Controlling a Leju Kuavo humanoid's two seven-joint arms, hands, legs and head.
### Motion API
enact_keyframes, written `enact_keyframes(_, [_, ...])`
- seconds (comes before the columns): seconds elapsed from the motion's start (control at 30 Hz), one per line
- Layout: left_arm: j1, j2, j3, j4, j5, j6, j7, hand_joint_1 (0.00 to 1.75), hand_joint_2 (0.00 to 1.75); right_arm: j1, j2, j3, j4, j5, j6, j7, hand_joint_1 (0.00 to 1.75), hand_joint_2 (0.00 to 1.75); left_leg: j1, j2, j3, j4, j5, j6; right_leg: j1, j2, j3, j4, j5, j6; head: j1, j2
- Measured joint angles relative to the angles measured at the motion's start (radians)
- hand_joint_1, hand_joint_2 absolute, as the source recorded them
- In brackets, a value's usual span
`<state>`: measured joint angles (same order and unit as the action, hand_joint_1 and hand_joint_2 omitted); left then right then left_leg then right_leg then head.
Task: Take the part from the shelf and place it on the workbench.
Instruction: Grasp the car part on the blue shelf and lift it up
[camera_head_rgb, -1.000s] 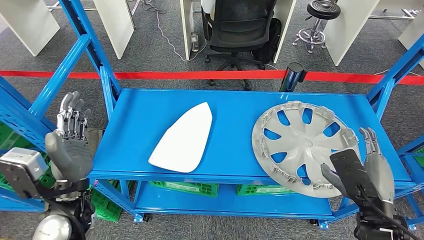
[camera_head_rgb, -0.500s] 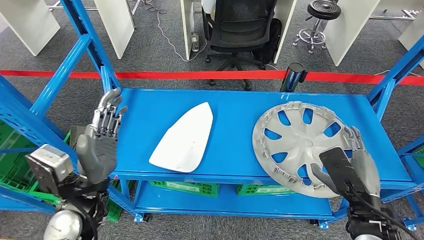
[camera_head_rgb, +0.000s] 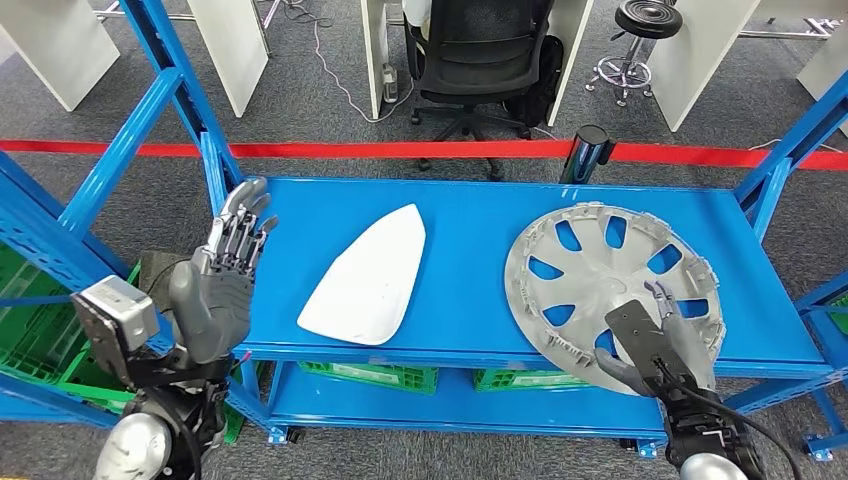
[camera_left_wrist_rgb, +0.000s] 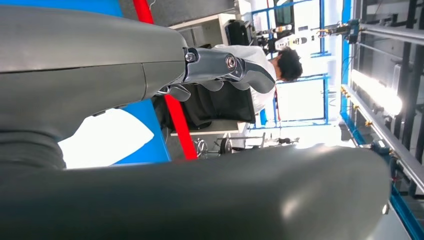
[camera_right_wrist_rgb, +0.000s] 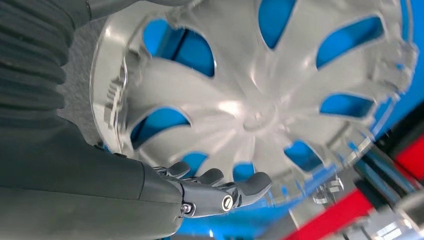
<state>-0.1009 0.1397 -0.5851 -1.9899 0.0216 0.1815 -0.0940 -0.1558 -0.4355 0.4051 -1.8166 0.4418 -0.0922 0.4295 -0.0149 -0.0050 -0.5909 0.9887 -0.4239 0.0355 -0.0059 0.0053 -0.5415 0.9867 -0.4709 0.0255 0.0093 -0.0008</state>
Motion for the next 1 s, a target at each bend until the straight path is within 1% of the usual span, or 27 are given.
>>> enact_keyframes(0.17, [-0.002,0.0,-0.004,0.013,0.008,-0.003,0.007,0.0,0.0,-0.005,0.0,0.018,0.031,-0.076,0.019,-0.011,0.0,1.75,0.0,0.0,0.0,0.0,0.0,0.0,0.0,0.0,0.0,0.0,0.0,0.0,0.0,0.0])
enact_keyframes(0.47, [-0.006,0.0,-0.014,0.034,0.025,0.006,-0.002,0.0,0.0,-0.018,-0.001,0.043,0.071,-0.13,0.03,-0.035,0.0,1.75,0.0,0.0,0.0,0.0,0.0,0.0,0.0,0.0,0.0,-0.001,0.0,0.0,0.0,0.0])
enact_keyframes(0.77, [-0.018,0.0,-0.021,0.048,0.034,0.004,-0.009,0.0,0.0,-0.029,-0.002,0.067,0.1,-0.143,0.039,-0.044,0.0,1.75,0.0,0.0,0.0,0.0,0.0,0.0,0.0,0.0,0.0,0.0,0.0,0.0,0.001,0.0])
enact_keyframes(1.0, [-0.022,0.0,-0.025,0.055,0.045,-0.003,-0.009,0.0,0.0,-0.042,-0.002,0.087,0.121,-0.119,0.056,-0.031,0.0,1.75,0.0,0.0,0.0,0.0,0.0,0.0,0.0,0.0,0.0,-0.001,0.0,0.0,0.001,0.0])
